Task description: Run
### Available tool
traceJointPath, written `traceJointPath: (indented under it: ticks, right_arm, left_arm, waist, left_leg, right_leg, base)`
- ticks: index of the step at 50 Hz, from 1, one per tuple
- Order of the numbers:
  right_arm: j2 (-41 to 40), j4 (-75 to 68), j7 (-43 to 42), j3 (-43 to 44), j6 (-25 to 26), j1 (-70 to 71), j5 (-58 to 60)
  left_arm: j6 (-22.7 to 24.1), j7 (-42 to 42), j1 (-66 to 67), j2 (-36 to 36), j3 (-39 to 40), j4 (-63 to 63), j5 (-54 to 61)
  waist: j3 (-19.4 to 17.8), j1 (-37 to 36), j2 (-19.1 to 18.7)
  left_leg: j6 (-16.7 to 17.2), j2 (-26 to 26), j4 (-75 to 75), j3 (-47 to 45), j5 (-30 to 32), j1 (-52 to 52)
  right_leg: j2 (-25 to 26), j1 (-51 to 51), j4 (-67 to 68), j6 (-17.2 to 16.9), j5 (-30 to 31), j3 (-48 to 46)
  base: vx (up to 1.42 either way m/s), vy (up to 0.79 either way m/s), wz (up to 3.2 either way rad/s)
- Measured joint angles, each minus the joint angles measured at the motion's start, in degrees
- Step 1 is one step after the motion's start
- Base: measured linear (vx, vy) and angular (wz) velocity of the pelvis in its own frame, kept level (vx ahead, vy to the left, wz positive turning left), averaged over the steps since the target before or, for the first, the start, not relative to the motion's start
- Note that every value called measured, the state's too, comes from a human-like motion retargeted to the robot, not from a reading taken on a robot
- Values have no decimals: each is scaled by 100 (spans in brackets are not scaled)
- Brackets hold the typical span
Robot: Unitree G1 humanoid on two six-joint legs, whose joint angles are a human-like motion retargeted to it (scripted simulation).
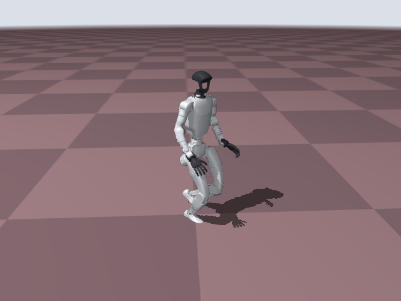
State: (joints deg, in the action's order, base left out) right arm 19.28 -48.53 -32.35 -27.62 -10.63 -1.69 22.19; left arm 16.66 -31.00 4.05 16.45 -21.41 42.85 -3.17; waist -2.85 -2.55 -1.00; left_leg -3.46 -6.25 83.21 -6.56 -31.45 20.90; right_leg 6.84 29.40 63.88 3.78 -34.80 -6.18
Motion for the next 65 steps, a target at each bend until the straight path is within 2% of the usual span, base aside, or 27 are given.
traceJointPath:
  ticks: [3,5,10,12,15,19,22,25,28,34,40,45,49,53,57,61,65]
  right_arm:
    - [-65,-252,46,103,57,-120,-98]
    - [-90,-375,85,128,100,-91,-142]
    - [-112,-523,191,56,156,194,-177]
    - [-128,-535,239,60,154,396,-231]
    - [-175,-535,292,93,126,641,-361]
    - [-215,-500,277,143,57,917,-515]
    - [-207,-444,204,170,3,1151,-541]
    - [-170,-358,72,205,-39,1392,-471]
    - [-146,-292,-61,209,-40,1606,-349]
    - [-116,-227,-99,153,-11,1673,-216]
    - [-136,-347,95,9,62,1396,-146]
    - [-187,-537,240,-62,131,1214,-38]
    - [-207,-606,305,-42,177,1157,-11]
    - [-210,-581,307,25,195,1071,-28]
    - [-188,-512,295,112,173,966,-49]
    - [-124,-449,345,131,124,885,-16]
    - [-46,-391,421,72,83,877,22]
  left_arm:
    - [40,-56,-184,38,-40,-35,110]
    - [46,-100,-309,77,-80,-36,150]
    - [-15,-163,-363,107,-192,128,157]
    - [-34,-143,-354,98,-205,256,143]
    - [-18,-88,-276,84,-217,446,84]
    - [1,-15,-123,72,-199,612,12]
    - [-2,19,-50,67,-136,703,-5]
    - [-11,17,-29,51,-56,779,-9]
    - [4,36,-14,-5,17,856,-38]
    - [-44,217,120,-124,87,901,-172]
    - [-223,458,244,-104,173,785,-237]
    - [-322,527,234,-75,183,729,-186]
    - [-322,487,222,-34,145,707,-178]
    - [-247,371,179,32,71,596,-230]
    - [-142,236,92,96,-58,340,-330]
    - [-99,138,-10,142,-229,63,-440]
    - [-55,44,-177,197,-389,-174,-539]
  waist:
    - [54,117,79]
    - [42,171,193]
    - [-147,178,527]
    - [-182,189,742]
    - [-182,195,1072]
    - [-112,132,1381]
    - [-85,74,1489]
    - [-118,4,1451]
    - [-125,-87,1193]
    - [-184,-230,737]
    - [-310,-387,378]
    - [-360,-463,219]
    - [-349,-505,152]
    - [-288,-515,133]
    - [-201,-424,261]
    - [-162,-193,577]
    - [-276,47,985]
  left_leg:
    - [-56,279,-905,-83,-554,-73]
    - [-157,427,-1330,-204,-831,22]
    - [-436,689,-1415,-503,-1065,448]
    - [-536,928,-1501,-578,-967,604]
    - [-615,1281,-1739,-654,-674,808]
    - [-589,1530,-2068,-730,-208,1114]
    - [-483,1594,-2296,-759,80,1362]
    - [-325,1503,-2417,-734,240,1656]
    - [-195,1111,-2310,-658,179,2072]
    - [-222,281,-1034,-589,-50,2421]
    - [-469,-463,911,-195,107,1913]
    - [-471,-784,1734,123,358,1438]
    - [-386,-806,1710,99,216,1337]
    - [-228,-569,1051,-80,-163,1350]
    - [-107,-31,-266,-349,-627,1171]
    - [-183,743,-1581,-576,-840,703]
    - [-404,1523,-2242,-687,-990,116]
  right_leg:
    - [-128,400,-187,-262,154,54]
    - [-297,697,-149,-362,23,87]
    - [-1001,843,1289,-189,-419,-6]
    - [-1311,630,1928,-165,-468,92]
    - [-1590,112,2521,-314,-328,341]
    - [-1569,-637,2315,-653,-162,598]
    - [-1423,-1066,1657,-730,-477,704]
    - [-1274,-1242,980,-544,-1129,677]
    - [-992,-1035,539,-308,-1334,525]
    - [-569,-710,377,-31,-1360,295]
    - [-53,-744,323,199,-1297,270]
    - [247,-797,186,338,-1289,260]
    - [294,-818,69,368,-1314,229]
    - [196,-859,-62,309,-1328,208]
    - [-124,-964,-108,105,-1278,218]
    - [-651,-1018,221,-191,-1271,356]
    - [-1431,-1012,1243,-478,-1040,435]
  base:
    - [-37,6,-30]
    - [-40,4,-31]
    - [-43,1,-25]
    - [-42,-1,10]
    - [-43,-2,26]
    - [-43,-4,28]
    - [-41,-5,19]
    - [-40,-5,0]
    - [-43,-5,-17]
    - [-34,-4,-14]
    - [-20,-2,-19]
    - [-7,0,-11]
    - [0,0,0]
    - [3,3,4]
    - [10,6,20]
    - [12,7,37]
    - [10,8,36]
